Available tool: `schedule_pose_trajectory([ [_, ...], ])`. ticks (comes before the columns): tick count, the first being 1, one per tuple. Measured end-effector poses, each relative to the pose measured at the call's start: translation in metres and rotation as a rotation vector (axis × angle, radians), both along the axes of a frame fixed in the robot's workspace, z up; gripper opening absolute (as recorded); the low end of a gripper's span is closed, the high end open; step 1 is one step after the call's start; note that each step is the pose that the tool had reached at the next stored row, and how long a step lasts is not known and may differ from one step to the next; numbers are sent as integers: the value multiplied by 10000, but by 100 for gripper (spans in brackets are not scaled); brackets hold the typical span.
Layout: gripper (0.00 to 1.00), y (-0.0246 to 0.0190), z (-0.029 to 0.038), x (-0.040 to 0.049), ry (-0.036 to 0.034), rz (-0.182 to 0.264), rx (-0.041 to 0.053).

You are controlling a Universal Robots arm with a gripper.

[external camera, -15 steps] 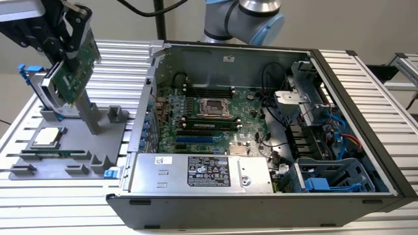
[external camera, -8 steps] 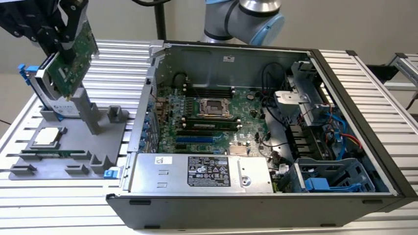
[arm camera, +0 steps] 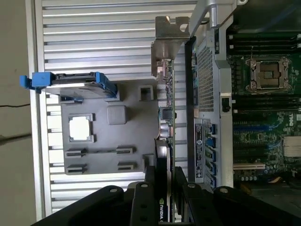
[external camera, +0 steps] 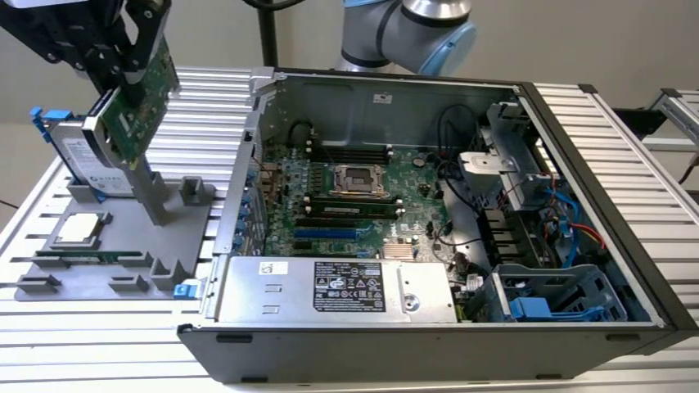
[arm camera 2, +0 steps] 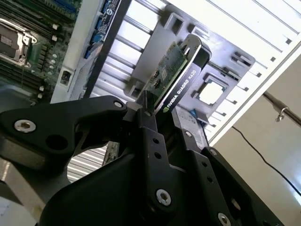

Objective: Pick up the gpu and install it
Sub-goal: 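Pick up the gpu and move the gpu toward the slot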

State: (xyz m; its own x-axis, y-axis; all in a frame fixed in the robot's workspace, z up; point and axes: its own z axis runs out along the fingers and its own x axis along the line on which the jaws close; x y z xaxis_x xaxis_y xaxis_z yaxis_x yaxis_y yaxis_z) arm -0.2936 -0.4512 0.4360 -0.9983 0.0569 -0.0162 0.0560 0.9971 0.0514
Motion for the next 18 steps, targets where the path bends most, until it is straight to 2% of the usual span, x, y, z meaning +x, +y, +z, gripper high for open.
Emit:
schedule_pose_trajectory([
  [10, 0, 2, -1, 220, 3, 0, 0],
  [18, 0, 2, 0, 226, 3, 0, 0],
])
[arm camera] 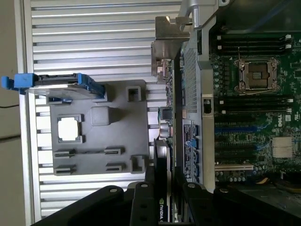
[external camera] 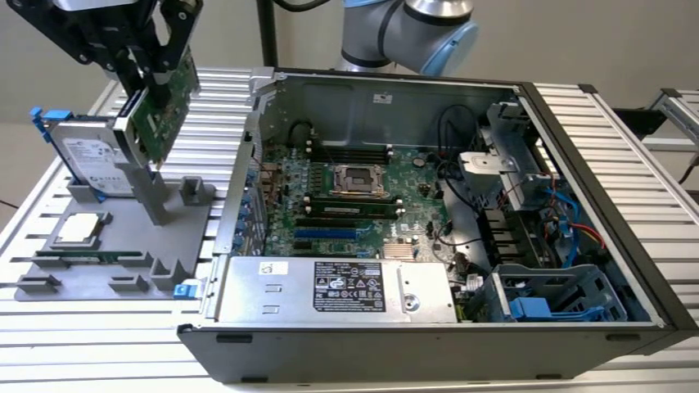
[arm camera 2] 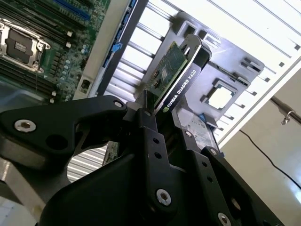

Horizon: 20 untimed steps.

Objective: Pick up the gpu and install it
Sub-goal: 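Pick up the gpu and move the gpu toward the slot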

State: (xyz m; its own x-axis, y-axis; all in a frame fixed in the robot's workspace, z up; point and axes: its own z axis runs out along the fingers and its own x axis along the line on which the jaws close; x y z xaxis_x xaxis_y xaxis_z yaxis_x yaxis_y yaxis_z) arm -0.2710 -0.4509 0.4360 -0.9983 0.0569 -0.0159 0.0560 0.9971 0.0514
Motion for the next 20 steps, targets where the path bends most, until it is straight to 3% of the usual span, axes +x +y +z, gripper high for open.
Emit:
schedule_pose_trajectory([
  [6, 0, 0, 0, 5, 0, 0, 0],
  [9, 0, 0, 0, 68, 2, 1, -1],
  [20, 0, 0, 0, 530, 24, 1, 0],
])
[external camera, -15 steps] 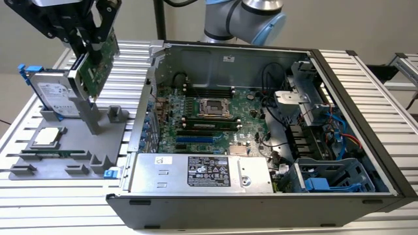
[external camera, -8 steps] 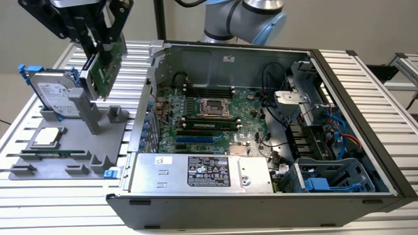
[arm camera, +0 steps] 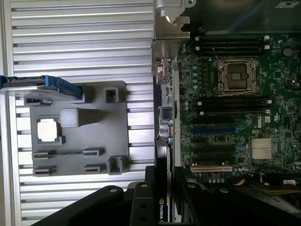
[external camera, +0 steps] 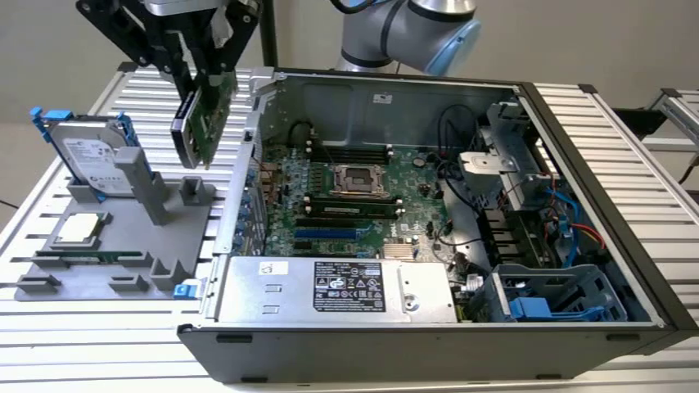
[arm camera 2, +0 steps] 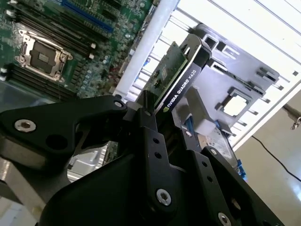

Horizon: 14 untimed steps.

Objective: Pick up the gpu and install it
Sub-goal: 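Pick up the gpu and move the gpu toward the slot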

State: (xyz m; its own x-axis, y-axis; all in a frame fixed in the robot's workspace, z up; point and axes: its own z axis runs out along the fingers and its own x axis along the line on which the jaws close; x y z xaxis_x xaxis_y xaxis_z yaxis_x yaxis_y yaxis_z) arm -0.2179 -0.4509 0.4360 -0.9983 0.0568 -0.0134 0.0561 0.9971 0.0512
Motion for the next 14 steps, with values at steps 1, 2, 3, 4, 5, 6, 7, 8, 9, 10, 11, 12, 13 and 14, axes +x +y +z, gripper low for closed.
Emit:
schedule_pose_trajectory([
  [1, 0, 0, 0, 45, 4, 0, -1],
  [2, 0, 0, 0, 90, 6, -1, 0],
  [3, 0, 0, 0, 135, 10, 0, 0],
  [4, 0, 0, 0, 182, 14, -1, 0],
  [5, 0, 0, 0, 227, 17, 0, 0],
  [6, 0, 0, 0, 275, 22, -1, 0],
  [7, 0, 0, 0, 319, 25, 0, -1],
  [8, 0, 0, 0, 366, 28, 0, 0],
  [9, 0, 0, 0, 412, 32, 0, -1],
  [10, 0, 0, 0, 456, 34, 0, 0],
  [11, 0, 0, 0, 501, 38, 0, 0],
  [12, 0, 0, 0, 546, 41, 0, 0],
  [13, 0, 0, 0, 595, 45, 0, -1],
  [14, 0, 0, 0, 637, 48, -1, 0],
])
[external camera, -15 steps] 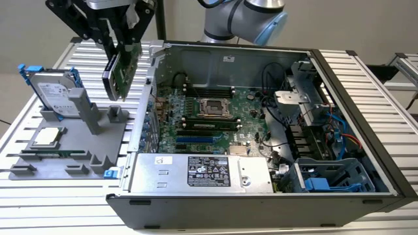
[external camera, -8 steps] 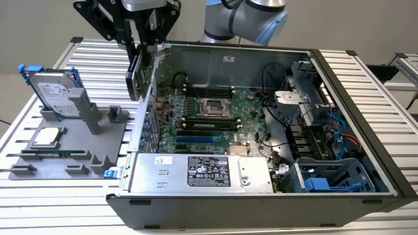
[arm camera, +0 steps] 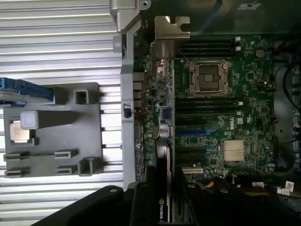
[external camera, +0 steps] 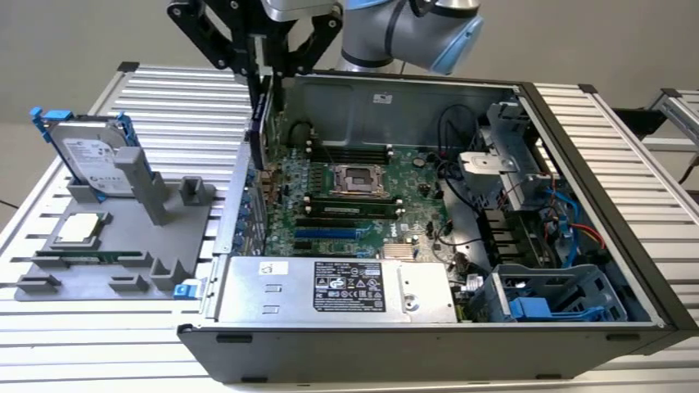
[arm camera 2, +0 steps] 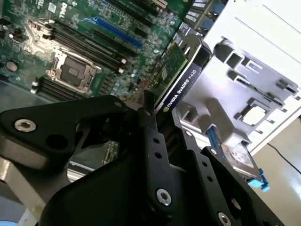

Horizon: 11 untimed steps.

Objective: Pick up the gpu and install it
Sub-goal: 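Pick up the gpu and move the gpu toward the slot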

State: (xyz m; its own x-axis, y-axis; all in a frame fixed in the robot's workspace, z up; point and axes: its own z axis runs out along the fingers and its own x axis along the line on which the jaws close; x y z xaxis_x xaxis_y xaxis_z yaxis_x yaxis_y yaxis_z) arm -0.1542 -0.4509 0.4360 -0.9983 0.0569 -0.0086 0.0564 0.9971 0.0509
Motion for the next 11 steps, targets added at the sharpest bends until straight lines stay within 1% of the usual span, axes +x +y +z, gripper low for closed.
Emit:
schedule_pose_trajectory([
  [11, 0, 0, 0, 506, 35, 0, 0],
])
